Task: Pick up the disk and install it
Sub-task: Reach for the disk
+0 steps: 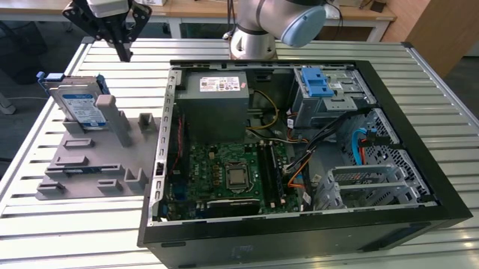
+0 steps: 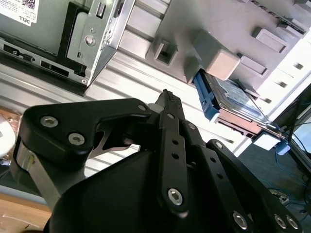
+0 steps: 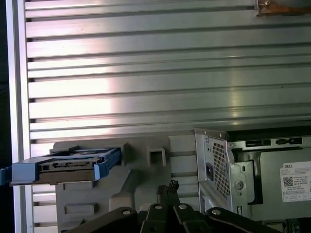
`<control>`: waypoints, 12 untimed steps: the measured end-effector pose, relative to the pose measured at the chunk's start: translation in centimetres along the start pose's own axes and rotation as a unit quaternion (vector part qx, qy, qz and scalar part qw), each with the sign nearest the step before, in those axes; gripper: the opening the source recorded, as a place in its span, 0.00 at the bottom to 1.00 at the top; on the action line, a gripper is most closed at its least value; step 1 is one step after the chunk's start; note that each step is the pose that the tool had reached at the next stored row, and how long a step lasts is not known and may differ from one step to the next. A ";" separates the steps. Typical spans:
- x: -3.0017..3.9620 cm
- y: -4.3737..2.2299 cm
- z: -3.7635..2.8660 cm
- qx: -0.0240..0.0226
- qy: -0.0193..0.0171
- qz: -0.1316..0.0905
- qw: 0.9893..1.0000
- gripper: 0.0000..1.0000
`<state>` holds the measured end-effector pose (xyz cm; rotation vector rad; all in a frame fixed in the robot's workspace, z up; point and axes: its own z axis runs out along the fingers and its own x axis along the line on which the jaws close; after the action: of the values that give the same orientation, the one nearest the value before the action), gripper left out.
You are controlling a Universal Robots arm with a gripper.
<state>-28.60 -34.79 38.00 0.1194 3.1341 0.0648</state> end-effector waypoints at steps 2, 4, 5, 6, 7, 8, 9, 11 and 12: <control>0.14 -0.01 0.02 0.000 0.000 0.000 1.000 0.11; 0.26 -0.02 0.04 0.000 0.000 0.000 1.000 0.11; 0.32 -0.03 0.05 0.000 0.000 0.000 1.000 0.11; 0.39 -0.04 0.05 0.000 0.000 0.000 1.000 0.11; 0.45 -0.06 0.07 0.000 0.000 0.000 1.000 0.11; 0.52 -0.09 0.08 0.000 0.000 0.000 1.000 0.11; 0.59 -0.12 0.09 0.000 0.000 0.000 1.000 0.11; 0.79 -0.19 0.14 0.000 0.000 0.000 1.000 0.11; 0.88 -0.21 0.15 0.000 0.000 0.000 1.000 0.11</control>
<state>-29.49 -34.92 37.84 0.1195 3.1345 0.0647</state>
